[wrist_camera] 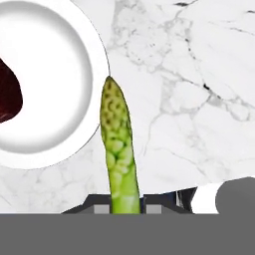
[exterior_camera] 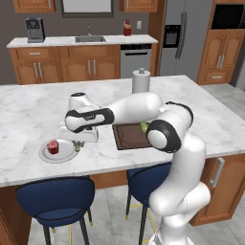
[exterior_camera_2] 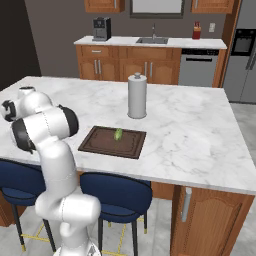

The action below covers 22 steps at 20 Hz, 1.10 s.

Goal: Create a steak meal by picking up the steak and asparagus from the tray and placing them on the plate. Leave the cucumber on the tray.

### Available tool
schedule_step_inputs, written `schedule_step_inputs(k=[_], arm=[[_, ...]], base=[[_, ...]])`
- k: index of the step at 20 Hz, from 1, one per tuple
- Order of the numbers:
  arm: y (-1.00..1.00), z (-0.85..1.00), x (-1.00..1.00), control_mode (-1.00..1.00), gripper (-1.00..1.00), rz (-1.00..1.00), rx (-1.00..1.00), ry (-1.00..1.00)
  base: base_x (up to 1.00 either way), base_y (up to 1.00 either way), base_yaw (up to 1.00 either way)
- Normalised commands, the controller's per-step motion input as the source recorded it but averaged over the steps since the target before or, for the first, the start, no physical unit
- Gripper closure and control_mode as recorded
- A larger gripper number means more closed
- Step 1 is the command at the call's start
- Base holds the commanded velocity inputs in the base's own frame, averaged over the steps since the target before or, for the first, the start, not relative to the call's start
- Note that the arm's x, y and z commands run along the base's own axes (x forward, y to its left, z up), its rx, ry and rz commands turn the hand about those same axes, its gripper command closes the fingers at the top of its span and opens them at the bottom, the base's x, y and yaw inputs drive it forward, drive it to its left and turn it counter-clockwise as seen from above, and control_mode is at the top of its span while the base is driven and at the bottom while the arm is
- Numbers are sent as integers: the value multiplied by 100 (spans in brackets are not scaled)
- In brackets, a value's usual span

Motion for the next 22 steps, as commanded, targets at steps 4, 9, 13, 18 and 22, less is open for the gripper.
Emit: schedule_step_inputs(k=[4, 9, 13, 18, 22], arm=[[36, -19, 17, -100, 100, 0, -3, -5], [24, -15, 21, -100, 100, 0, -1, -4], [3, -15, 21, -100, 100, 0, 0, -3], [0, -20, 22, -100, 100, 0, 0, -3], [9, -26, 20, -100, 100, 0, 0, -4]], base=[[0, 0, 0], [0, 0, 0], [0, 0, 0], [0, 0, 0], [0, 0, 0]])
